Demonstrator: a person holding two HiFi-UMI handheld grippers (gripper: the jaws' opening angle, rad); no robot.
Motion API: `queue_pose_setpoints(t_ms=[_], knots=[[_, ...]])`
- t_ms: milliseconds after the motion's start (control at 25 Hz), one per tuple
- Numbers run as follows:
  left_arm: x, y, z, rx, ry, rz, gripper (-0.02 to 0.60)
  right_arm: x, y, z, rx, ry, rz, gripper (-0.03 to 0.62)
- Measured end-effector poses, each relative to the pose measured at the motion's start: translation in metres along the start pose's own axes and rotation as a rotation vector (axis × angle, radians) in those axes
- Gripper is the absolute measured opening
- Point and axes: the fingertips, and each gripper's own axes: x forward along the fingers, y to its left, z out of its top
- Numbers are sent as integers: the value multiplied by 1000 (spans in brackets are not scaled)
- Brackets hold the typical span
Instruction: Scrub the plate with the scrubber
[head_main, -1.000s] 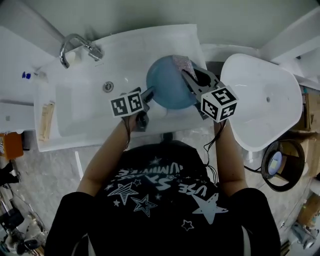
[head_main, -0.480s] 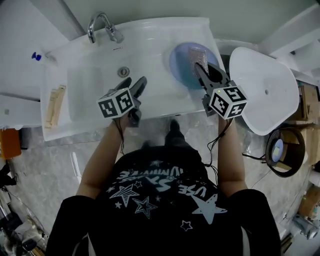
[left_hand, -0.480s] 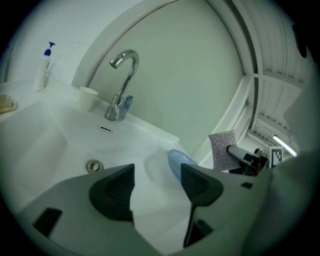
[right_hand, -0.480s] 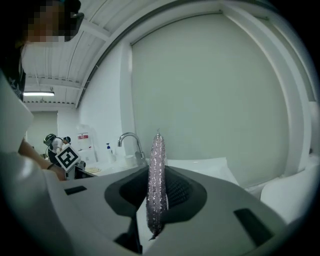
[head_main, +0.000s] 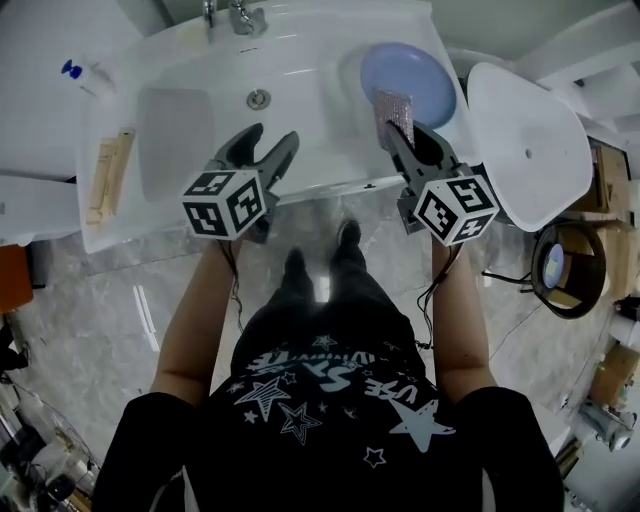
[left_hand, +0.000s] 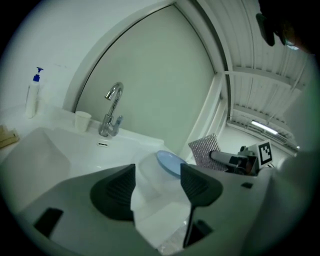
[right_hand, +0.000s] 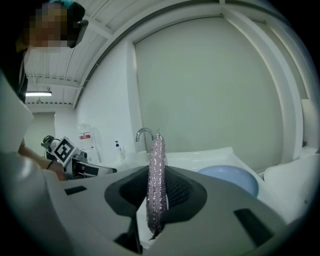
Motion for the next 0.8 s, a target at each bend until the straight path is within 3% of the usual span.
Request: queue_pose_setpoints(t_ms=[280,440,560,800], knots=[[-36,-15,-15,53,-31,36,280,-15,38,-27,12,49,81,80],[-60,-34,-42,0,-38,57,275,-38,39,-48,81,44,100,80],[-76,-58,-67,-56,-37,73,275,-67,37,-59,108,24,118,80],[-107,-127,-107,-26,-40,121,229,-145,28,-71,118,-11,119,80]])
